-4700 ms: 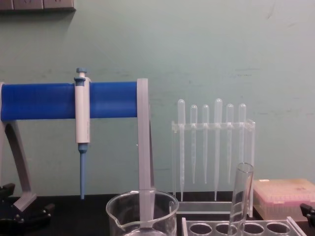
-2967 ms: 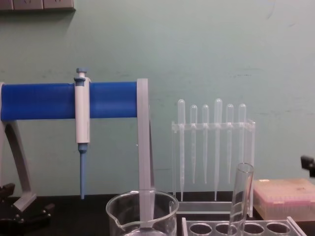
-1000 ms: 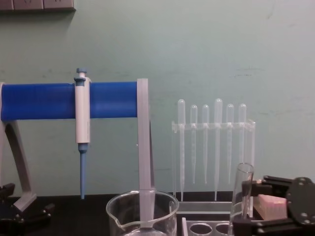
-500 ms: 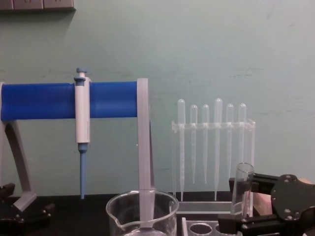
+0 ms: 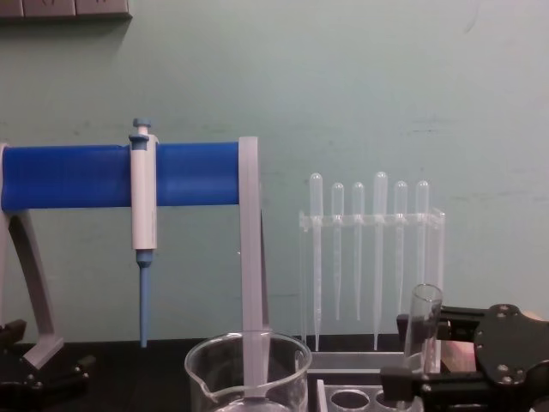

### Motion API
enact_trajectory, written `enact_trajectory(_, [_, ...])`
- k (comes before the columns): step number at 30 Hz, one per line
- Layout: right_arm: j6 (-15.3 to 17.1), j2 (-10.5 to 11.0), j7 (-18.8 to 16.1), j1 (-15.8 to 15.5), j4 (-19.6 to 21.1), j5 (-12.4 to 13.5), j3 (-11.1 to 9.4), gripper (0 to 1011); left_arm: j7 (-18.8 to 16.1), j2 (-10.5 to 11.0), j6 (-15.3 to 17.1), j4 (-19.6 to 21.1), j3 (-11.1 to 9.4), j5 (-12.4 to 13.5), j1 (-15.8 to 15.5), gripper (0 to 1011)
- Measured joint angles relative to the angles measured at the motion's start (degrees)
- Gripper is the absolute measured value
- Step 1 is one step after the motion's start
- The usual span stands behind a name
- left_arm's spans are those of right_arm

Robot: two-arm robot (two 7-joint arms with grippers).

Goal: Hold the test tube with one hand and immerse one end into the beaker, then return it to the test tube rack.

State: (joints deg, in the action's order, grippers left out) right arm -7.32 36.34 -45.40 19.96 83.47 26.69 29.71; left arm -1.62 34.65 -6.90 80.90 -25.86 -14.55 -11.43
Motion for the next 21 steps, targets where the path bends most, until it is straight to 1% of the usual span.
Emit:
enact_trajectory(5, [0.0,0.0,0.0,0.0,0.0,0.0,0.0,679,0.0,0.0,0.0,0.0,0.0,0.0,0.0,1000])
enact_trajectory(8, [-0.1,0.0,0.0,0.0,0.0,0.0,0.0,624,0.0,0.0,0.0,0.0,0.0,0.0,0.0,1000])
enact_trajectory(9, [-0.1,0.0,0.0,0.0,0.1,0.0,0.0,536,0.0,0.0,0.0,0.0,0.0,0.0,0.0,1000])
enact_trajectory(10, [-0.1,0.1,0.0,0.0,0.1,0.0,-0.1,536,0.0,0.0,0.0,0.0,0.0,0.0,0.0,1000])
enact_trajectory(11, [-0.1,0.1,0.0,0.0,0.1,0.0,-0.1,478,0.0,0.0,0.0,0.0,0.0,0.0,0.0,1000])
enact_trajectory(14, [-0.1,0.1,-0.1,0.0,0.1,0.0,-0.1,419,0.0,0.0,0.0,0.0,0.0,0.0,0.0,1000])
enact_trajectory(17, [-0.1,0.1,-0.1,0.0,0.1,0.1,-0.1,287,0.0,0.0,0.0,0.0,0.0,0.0,0.0,1000])
enact_trajectory(18, [-0.1,0.1,-0.1,0.0,0.1,0.1,-0.1,287,0.0,0.0,0.0,0.0,0.0,0.0,0.0,1000])
enact_trajectory(19, [-0.1,0.1,0.0,0.0,0.1,0.1,-0.1,244,0.0,0.0,0.0,0.0,0.0,0.0,0.0,1000])
enact_trajectory(21, [-0.1,0.1,0.0,0.0,0.1,0.1,-0.1,237,0.0,0.0,0.0,0.0,0.0,0.0,0.0,1000])
